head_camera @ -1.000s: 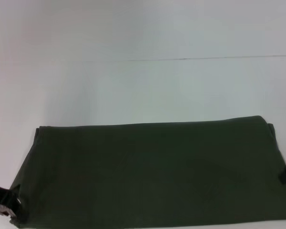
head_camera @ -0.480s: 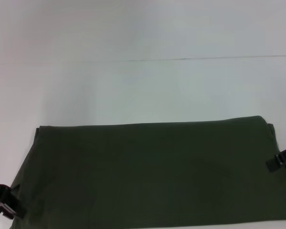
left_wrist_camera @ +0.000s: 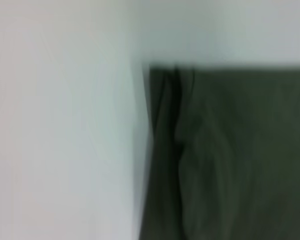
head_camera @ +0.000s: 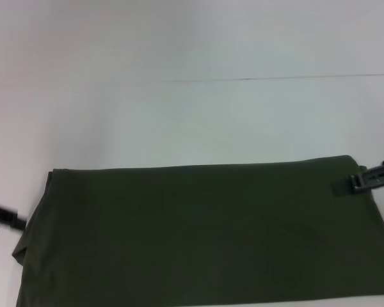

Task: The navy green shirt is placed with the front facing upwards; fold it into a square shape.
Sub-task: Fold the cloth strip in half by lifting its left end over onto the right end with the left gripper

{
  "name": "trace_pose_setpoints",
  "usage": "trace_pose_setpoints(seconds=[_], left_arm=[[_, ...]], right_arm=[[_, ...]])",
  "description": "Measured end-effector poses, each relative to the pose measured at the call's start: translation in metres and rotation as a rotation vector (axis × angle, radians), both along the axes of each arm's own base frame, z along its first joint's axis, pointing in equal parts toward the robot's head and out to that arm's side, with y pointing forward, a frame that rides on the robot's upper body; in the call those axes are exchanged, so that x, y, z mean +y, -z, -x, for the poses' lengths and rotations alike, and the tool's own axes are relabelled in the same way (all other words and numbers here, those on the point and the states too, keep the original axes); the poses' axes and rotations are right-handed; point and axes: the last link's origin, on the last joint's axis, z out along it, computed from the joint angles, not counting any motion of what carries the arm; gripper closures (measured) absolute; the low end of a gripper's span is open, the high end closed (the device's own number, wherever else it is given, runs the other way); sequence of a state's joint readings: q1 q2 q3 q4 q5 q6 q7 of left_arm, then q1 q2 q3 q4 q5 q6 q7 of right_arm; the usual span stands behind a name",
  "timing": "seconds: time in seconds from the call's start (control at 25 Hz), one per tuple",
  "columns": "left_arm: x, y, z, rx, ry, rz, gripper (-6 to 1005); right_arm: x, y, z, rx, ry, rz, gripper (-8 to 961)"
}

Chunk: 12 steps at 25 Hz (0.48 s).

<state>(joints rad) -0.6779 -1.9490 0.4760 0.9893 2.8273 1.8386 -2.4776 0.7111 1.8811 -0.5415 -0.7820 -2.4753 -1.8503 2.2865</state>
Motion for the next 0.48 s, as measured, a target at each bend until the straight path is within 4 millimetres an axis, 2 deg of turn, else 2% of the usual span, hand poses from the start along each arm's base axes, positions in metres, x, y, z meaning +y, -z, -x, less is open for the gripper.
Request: trace_pose_setpoints(seconds=[0.12,0.24,0.48], left_arm=[[0.002,-0.009,0.003,-0.125,0.044,-0.116,499],[0.000,-0.010,0.005,-0.282,0.096,-0.201,261],[-0.001,-0.009,0.005,-0.396,0.129,-0.258,160]], right_arm=[[-0.002,0.009,0.006,0.106,-0.102,-0.019,145],[-0.005,0.024,0.010,0.186,-0.221,-0.046,145],[-0.009,0.066,0.015,0.186,-0.496,-0.133,145]])
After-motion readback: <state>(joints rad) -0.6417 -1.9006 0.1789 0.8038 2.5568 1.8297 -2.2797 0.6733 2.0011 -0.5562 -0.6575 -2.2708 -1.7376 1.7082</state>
